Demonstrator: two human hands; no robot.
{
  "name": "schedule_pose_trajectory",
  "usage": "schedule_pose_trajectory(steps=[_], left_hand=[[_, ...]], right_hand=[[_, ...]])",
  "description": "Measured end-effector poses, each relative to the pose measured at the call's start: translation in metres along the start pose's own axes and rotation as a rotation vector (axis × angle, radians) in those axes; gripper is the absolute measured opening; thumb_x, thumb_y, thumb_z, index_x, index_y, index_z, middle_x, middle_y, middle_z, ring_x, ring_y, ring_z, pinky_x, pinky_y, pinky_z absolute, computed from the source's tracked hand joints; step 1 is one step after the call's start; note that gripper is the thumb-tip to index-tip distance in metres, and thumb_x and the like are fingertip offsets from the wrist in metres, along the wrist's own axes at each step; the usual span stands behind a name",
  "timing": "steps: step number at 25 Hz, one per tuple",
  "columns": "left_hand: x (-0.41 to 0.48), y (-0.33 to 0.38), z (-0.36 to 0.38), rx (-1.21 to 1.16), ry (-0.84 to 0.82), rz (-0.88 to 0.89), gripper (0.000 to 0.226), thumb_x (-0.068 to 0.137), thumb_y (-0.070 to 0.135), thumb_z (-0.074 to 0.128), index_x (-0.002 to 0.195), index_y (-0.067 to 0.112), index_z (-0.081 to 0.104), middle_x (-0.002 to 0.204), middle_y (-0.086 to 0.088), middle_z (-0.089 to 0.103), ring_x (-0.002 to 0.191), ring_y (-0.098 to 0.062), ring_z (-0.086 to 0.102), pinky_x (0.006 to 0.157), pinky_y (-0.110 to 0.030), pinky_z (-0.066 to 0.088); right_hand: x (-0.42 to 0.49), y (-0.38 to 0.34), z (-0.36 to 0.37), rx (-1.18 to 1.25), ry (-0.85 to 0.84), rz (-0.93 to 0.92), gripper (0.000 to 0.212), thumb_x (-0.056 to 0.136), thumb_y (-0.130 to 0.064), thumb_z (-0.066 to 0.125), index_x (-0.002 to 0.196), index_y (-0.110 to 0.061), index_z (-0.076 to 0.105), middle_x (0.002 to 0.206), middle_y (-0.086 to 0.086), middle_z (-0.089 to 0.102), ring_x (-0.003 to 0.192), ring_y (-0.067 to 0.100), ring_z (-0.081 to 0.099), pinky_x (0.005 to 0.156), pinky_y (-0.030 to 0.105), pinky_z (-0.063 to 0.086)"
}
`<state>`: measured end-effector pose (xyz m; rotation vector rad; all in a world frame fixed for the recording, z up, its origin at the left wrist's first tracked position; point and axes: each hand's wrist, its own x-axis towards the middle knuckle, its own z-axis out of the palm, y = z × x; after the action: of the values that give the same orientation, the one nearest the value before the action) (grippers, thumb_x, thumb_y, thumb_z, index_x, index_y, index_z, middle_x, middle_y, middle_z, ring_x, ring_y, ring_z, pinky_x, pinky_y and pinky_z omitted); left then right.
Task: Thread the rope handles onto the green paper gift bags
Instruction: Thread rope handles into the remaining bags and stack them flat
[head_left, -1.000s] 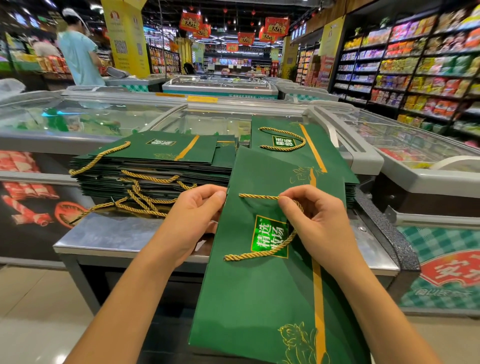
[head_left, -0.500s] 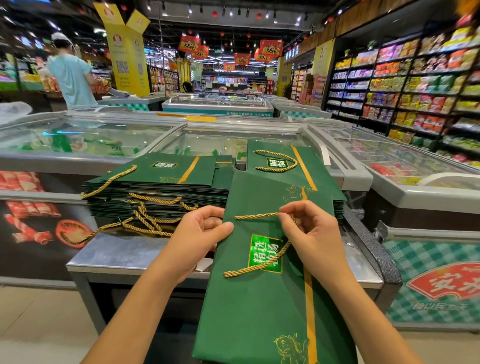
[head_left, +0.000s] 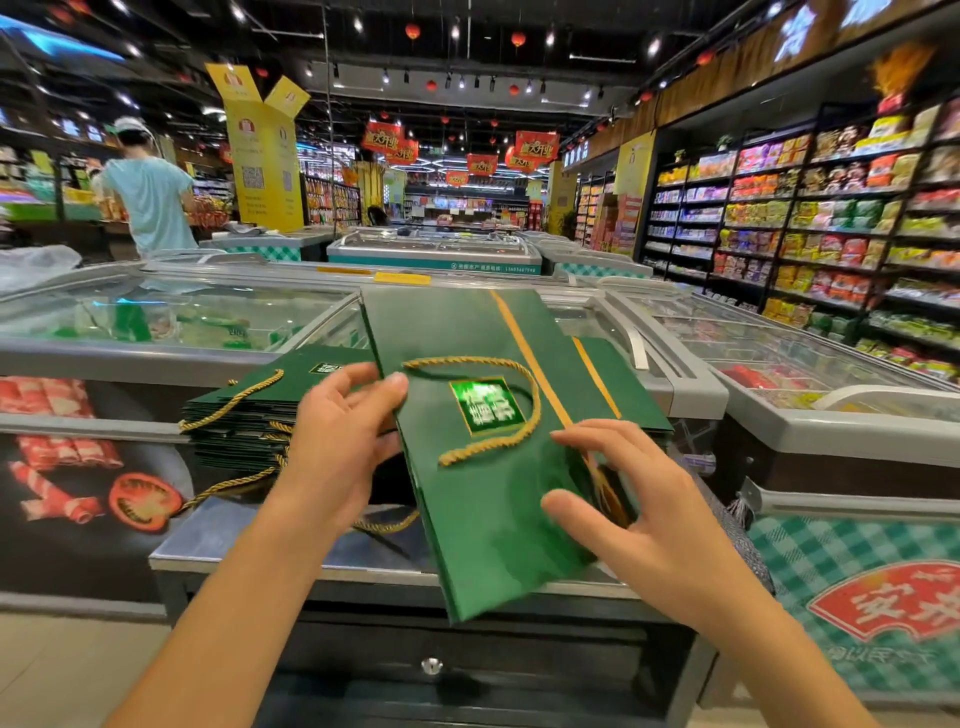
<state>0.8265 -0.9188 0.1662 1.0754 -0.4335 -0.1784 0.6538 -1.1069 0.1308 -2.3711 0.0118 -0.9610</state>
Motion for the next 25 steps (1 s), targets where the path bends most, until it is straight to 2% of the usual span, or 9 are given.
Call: schedule_pose_trajectory(steps=[4,5,8,11,14,17,20,22,25], left_hand=[[0.015,0.033,0.015,-0.072,0.053,-0.001,0.015,0.098,0.004,0.059,0.113,0.005,0.055,0.075,0.000,0.073,0.059,-0.006,0.069,0.050,-0.020,0.055],[0.017,0.036,0.018,-0.079,0.045,-0.017,0.013,0.099,0.004,0.059,0.112,0.004,0.056,0.074,-0.001,0.074,0.060,-0.007,0.070,0.052,-0.022,0.057],[0.016,0.043,0.027,-0.099,-0.019,-0.043,0.010,0.099,0.010,0.060,0.107,0.005,0.057,0.084,-0.007,0.076,0.068,-0.012,0.074,0.060,-0.024,0.060],[0.018,0.043,0.025,-0.089,-0.051,0.028,0.018,0.101,0.023,0.058,0.107,0.006,0.060,0.094,-0.010,0.076,0.080,-0.018,0.074,0.070,-0.029,0.061],[0.020,0.030,0.012,0.193,0.015,0.097,0.020,0.097,0.027,0.064,0.110,0.012,0.061,0.099,-0.006,0.073,0.091,-0.021,0.071,0.080,-0.031,0.056],[0.007,0.006,0.005,0.409,-0.139,-0.134,0.060,0.087,0.044,0.070,0.133,0.010,0.051,0.116,-0.005,0.068,0.102,-0.019,0.071,0.096,-0.037,0.055],[-0.009,-0.018,0.013,0.332,-0.253,-0.225,0.055,0.092,0.035,0.068,0.136,0.012,0.045,0.117,-0.005,0.071,0.100,-0.017,0.073,0.086,-0.036,0.060],[-0.017,-0.024,0.018,0.211,-0.222,-0.190,0.035,0.097,0.016,0.064,0.129,0.015,0.049,0.112,-0.007,0.075,0.095,-0.019,0.074,0.073,-0.037,0.062],[-0.018,-0.024,0.013,0.114,-0.219,-0.149,0.032,0.099,0.005,0.057,0.127,0.018,0.052,0.111,-0.007,0.076,0.097,-0.023,0.073,0.071,-0.037,0.061]], right_hand=[[0.006,-0.009,-0.003,-0.153,-0.198,-0.130,0.098,0.069,-0.069,0.079,0.153,-0.041,0.037,0.159,-0.023,0.032,0.149,0.001,0.026,0.120,0.027,0.024],[0.010,-0.010,0.000,-0.246,-0.156,-0.186,0.097,0.074,-0.059,0.081,0.156,-0.039,0.033,0.161,-0.019,0.031,0.150,0.003,0.026,0.121,0.031,0.026],[0.022,-0.013,0.009,-0.275,0.062,-0.245,0.088,0.081,-0.001,0.072,0.155,-0.033,0.038,0.156,-0.012,0.044,0.145,0.008,0.040,0.117,0.041,0.039],[0.026,-0.020,0.009,-0.058,0.263,-0.216,0.067,0.092,0.011,0.058,0.145,-0.029,0.054,0.138,-0.014,0.062,0.127,0.004,0.059,0.106,0.028,0.049],[0.028,-0.030,0.003,0.266,0.391,-0.031,0.029,0.101,-0.018,0.057,0.128,-0.022,0.068,0.110,-0.017,0.074,0.102,0.006,0.068,0.085,0.024,0.054],[0.028,-0.041,0.000,0.809,0.467,0.260,0.020,0.097,-0.025,0.057,0.109,-0.016,0.071,0.103,-0.003,0.078,0.101,0.018,0.072,0.083,0.035,0.058],[0.027,-0.050,0.005,1.225,0.495,0.471,0.014,0.099,-0.014,0.056,0.110,-0.012,0.066,0.104,0.005,0.079,0.095,0.020,0.076,0.075,0.035,0.064],[0.022,-0.047,0.009,1.270,0.476,0.553,0.015,0.098,-0.009,0.059,0.112,-0.008,0.064,0.104,0.010,0.078,0.092,0.022,0.077,0.071,0.035,0.064],[0.012,-0.025,0.010,1.110,0.421,0.586,0.034,0.089,-0.002,0.068,0.122,-0.006,0.064,0.108,0.012,0.077,0.096,0.026,0.076,0.072,0.035,0.064]])
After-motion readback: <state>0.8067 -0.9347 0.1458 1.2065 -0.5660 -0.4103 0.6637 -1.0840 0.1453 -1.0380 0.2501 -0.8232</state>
